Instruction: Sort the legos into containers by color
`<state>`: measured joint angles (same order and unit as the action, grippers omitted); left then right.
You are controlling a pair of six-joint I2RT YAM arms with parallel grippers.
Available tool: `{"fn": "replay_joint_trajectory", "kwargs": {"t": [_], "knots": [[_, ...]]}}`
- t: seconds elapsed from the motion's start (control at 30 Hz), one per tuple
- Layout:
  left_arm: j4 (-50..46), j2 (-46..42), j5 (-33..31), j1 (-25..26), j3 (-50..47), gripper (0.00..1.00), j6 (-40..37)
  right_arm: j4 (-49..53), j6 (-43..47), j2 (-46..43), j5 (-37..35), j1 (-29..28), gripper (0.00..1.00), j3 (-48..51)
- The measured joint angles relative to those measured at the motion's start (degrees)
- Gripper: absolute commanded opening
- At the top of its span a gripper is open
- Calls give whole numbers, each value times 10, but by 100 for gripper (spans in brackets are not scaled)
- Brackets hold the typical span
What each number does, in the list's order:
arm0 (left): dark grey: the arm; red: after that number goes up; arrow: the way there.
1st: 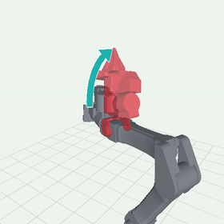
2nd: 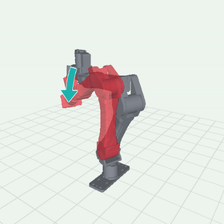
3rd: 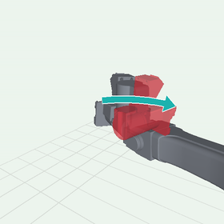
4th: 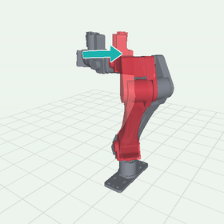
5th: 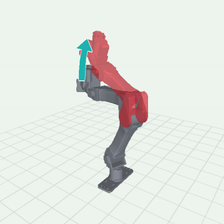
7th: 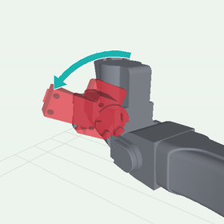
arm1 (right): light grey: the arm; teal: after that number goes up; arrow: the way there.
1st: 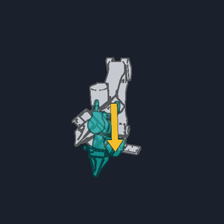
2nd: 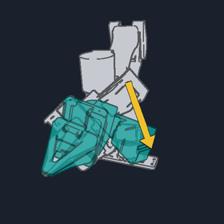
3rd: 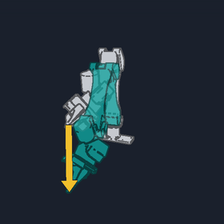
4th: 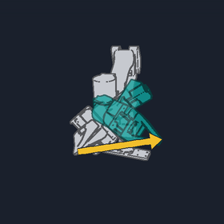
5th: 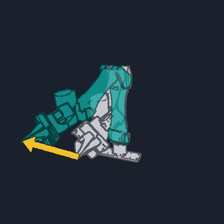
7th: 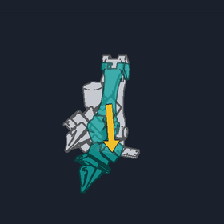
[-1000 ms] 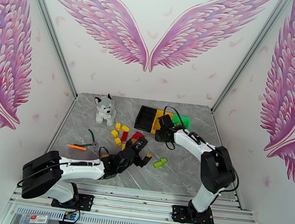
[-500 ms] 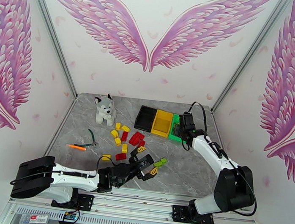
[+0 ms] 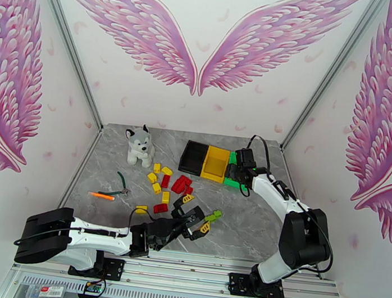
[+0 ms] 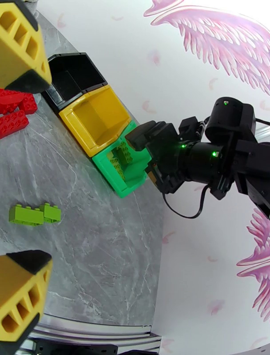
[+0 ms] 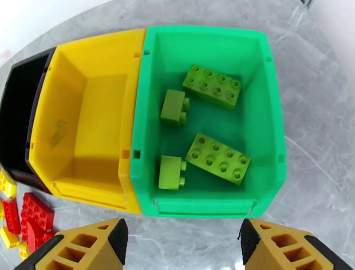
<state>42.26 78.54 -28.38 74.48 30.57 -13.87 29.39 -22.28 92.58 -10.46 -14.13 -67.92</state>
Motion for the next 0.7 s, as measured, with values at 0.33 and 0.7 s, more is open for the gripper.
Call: {"fn": "replay_joint_trajectory", "kwargs": {"t": [0.33, 0.7], "knots": [[-45, 0, 5, -89, 0, 99, 94, 42, -2, -89, 48, -72, 79, 1], [-94, 6, 62, -192, -2, 99, 279, 84, -23, -298, 99, -134, 77, 205]]}}
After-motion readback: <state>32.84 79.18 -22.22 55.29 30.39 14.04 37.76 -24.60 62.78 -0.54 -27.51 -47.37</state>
